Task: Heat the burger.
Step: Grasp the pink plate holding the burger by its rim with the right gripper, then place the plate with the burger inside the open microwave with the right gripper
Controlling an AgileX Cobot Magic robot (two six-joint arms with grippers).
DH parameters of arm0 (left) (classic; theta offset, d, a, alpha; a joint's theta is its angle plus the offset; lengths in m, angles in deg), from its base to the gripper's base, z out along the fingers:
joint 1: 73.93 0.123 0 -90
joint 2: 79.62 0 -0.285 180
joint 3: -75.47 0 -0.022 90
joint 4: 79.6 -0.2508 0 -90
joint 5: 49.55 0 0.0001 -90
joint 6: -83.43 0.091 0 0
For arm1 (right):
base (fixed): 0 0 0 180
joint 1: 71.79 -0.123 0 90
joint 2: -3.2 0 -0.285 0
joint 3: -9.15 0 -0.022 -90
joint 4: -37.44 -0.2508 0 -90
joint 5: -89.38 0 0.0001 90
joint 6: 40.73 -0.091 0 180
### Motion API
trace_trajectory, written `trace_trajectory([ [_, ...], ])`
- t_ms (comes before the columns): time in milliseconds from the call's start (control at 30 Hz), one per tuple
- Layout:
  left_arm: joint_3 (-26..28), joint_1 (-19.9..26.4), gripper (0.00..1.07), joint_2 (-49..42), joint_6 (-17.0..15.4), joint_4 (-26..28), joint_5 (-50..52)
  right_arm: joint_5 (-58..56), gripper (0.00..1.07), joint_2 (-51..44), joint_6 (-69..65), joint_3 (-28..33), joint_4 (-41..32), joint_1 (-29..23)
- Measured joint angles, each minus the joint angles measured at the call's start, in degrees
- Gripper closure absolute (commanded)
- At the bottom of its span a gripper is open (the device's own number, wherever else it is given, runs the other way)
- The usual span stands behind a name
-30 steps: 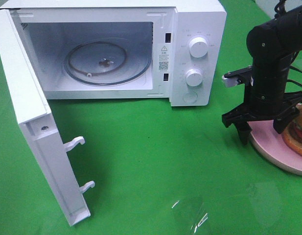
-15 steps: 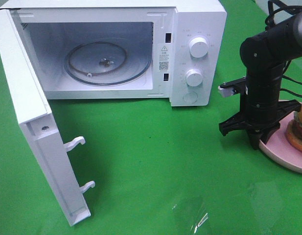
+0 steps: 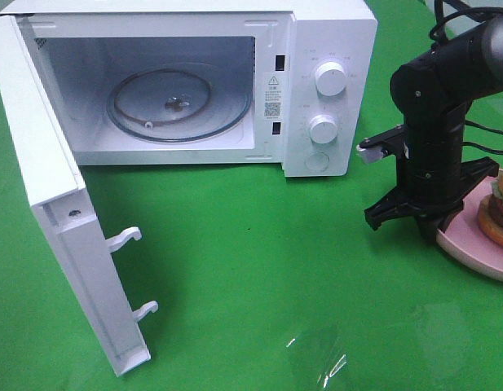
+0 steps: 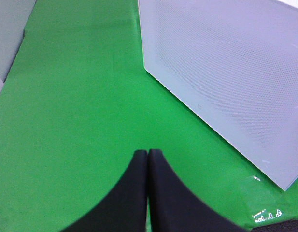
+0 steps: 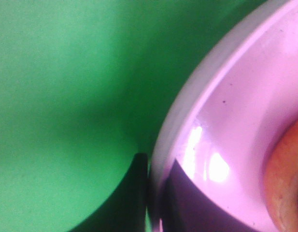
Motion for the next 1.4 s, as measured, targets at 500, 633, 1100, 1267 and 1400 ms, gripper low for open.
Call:
trace_trajectory([
  [500,0.0,0.0,1.06,0.0,0.0,0.0,0.0,-2.6,1.07,-11.2,0.1,6.9,2.1,-11.0],
  [633,0.0,0.0,1.06,0.0,0.0,0.0,0.0,-3.0,1.07,-15.4,0.8,9.9,2.1,-14.2],
  [1100,0.0,0.0,1.06,0.0,0.0,0.0,0.0,-5.3,1.07,-31.3,15.1,20.9,0.3,-30.7],
  [1267,0.0,0.0,1.06,0.0,0.0,0.0,0.0,-6.0,1.07,-35.3,21.9,22.1,-2.2,-36.8],
  [1400,0.0,0.0,1.06,0.0,0.0,0.0,0.0,-4.9,1.07,-36.5,28.6,22.3,-2.5,-40.1],
])
